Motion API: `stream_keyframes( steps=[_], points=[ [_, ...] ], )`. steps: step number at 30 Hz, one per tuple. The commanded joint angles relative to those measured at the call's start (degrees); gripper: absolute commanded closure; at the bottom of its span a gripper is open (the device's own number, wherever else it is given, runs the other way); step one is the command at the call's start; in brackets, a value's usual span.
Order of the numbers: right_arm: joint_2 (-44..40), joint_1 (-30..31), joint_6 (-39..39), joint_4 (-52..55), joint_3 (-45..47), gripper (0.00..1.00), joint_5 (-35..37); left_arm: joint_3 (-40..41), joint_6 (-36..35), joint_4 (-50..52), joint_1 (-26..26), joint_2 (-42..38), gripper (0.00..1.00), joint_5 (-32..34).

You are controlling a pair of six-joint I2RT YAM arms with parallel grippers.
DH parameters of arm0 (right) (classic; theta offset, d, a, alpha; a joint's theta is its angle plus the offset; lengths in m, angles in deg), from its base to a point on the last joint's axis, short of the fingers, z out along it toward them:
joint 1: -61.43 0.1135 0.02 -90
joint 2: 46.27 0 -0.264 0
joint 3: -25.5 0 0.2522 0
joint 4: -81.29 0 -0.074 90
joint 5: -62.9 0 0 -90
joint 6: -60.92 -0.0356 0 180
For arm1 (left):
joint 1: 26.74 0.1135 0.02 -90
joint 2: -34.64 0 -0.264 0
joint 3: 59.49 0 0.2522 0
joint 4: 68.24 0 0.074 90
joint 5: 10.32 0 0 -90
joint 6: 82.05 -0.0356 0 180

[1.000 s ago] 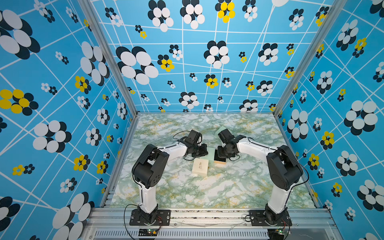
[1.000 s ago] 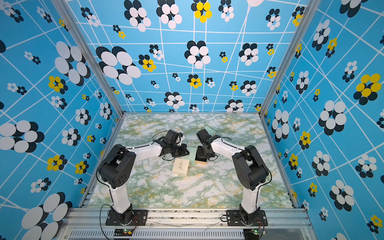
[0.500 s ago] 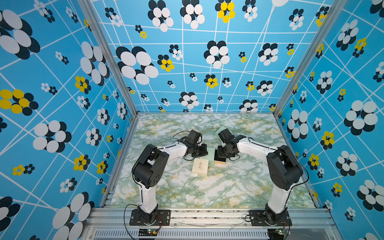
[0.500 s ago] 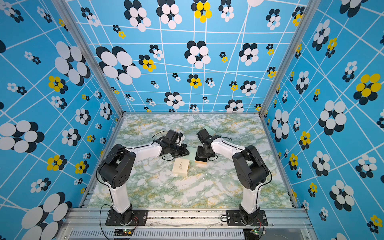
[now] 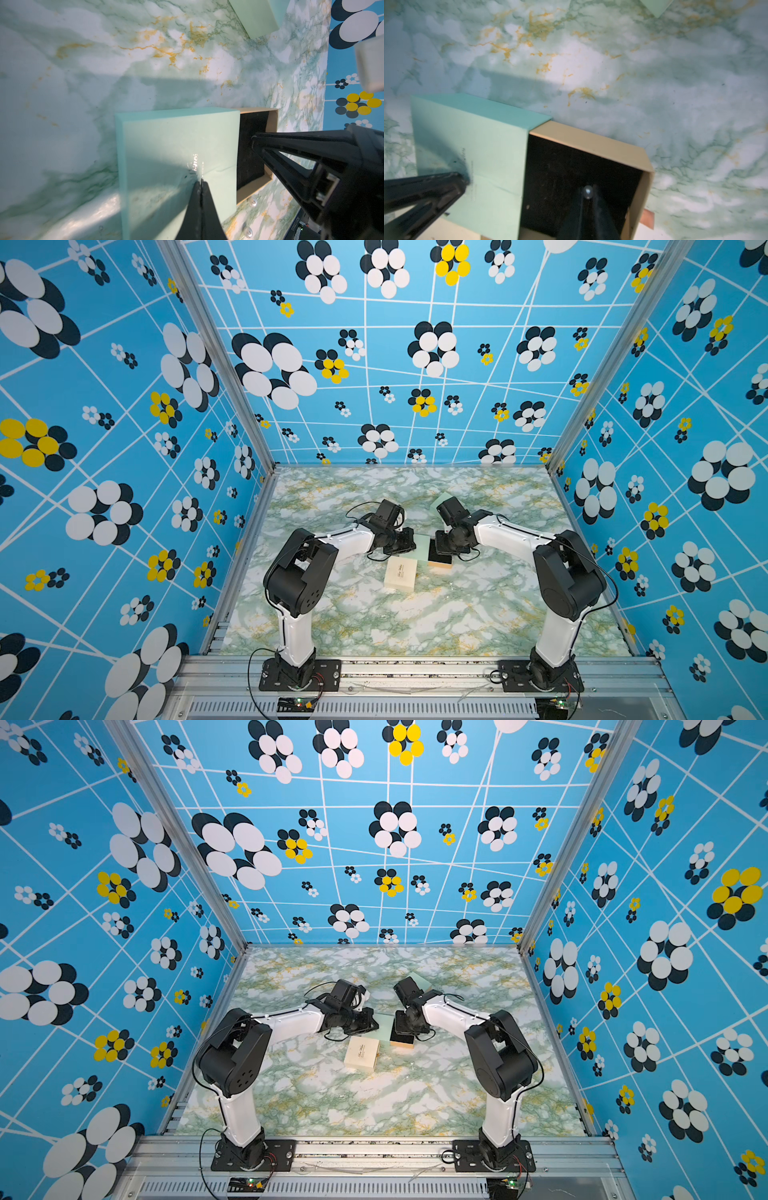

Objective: Take out the earrings from the drawer-style jewelry box
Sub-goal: Pick up the earring from the drawer.

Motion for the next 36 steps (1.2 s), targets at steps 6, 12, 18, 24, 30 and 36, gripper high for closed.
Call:
stream_keyframes(
  steps=[6, 12, 18, 24, 30, 36],
  points=[
    [0.0, -0.3, -0.9, -0.1, 0.2, 0.93, 0.4, 1.3, -0.1, 2.8, 0.3, -1.0, 1.00, 1.0],
    [0.0, -0.3, -0.9, 0.0, 0.3, 0.94, 0.4, 1.2, -0.1, 2.8, 0.3, -0.9, 1.00, 0.8],
    [-0.5, -0.4, -0.9, -0.1, 0.8, 0.97, 0.5, 1.4, -0.2, 2.7, 0.4, -1.0, 1.00, 0.8],
    [-1.4, -0.4, -0.9, -0.3, 1.1, 0.98, 0.9, 1.3, -0.1, 2.7, 0.4, -0.9, 1.00, 0.8],
    [-2.3, -0.3, -0.9, -1.1, 1.7, 0.99, 1.1, 1.4, -0.1, 2.6, 0.4, -0.9, 1.00, 0.8],
    [-3.1, -0.3, -1.1, -1.3, 2.2, 1.00, 1.0, 1.7, 0.0, 2.4, 0.5, -1.1, 1.00, 0.9]
  ],
)
